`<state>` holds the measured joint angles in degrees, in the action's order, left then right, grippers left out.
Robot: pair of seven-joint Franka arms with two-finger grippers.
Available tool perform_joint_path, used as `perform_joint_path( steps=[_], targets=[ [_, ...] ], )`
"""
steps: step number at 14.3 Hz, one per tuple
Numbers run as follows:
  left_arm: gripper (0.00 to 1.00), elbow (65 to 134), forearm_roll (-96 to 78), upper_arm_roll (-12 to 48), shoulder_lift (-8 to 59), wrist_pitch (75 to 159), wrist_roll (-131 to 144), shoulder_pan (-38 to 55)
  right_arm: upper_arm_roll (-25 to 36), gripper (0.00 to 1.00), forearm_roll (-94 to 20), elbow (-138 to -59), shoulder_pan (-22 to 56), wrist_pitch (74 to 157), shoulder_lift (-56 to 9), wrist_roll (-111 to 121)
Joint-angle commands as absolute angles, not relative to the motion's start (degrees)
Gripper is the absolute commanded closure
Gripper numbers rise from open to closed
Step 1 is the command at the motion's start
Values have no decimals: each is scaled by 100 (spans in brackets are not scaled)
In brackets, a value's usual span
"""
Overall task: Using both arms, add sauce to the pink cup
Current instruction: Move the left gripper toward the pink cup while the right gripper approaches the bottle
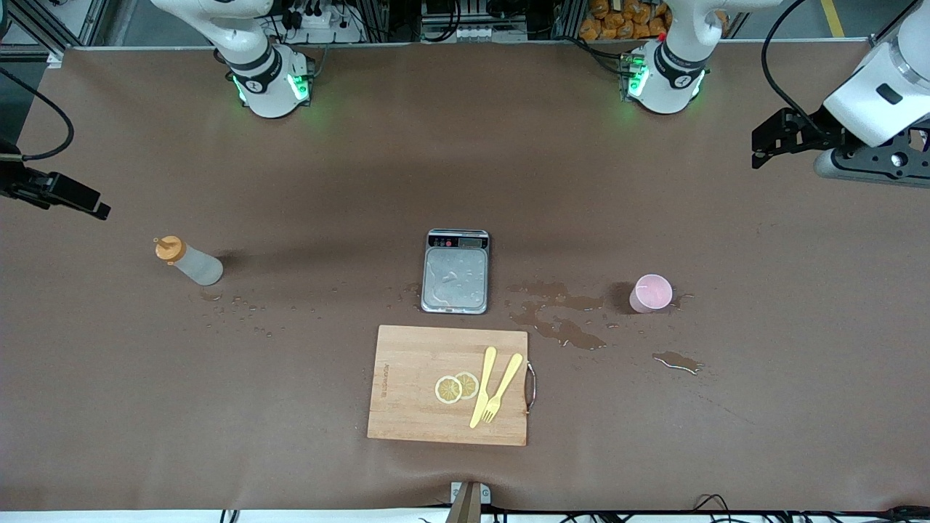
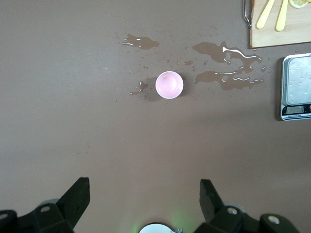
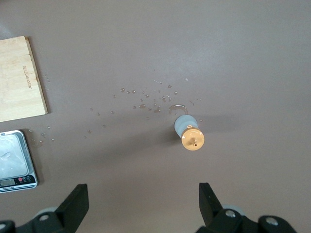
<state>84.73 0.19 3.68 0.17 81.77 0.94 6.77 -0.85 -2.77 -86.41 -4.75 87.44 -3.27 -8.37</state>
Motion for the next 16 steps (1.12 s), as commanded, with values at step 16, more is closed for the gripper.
perform_joint_path(
  steps=[16],
  targets=[
    [0,8620,9,299,377,8191,-35,554,-149,0,-220,-8561,-580,8728,-360,-756]
  ],
)
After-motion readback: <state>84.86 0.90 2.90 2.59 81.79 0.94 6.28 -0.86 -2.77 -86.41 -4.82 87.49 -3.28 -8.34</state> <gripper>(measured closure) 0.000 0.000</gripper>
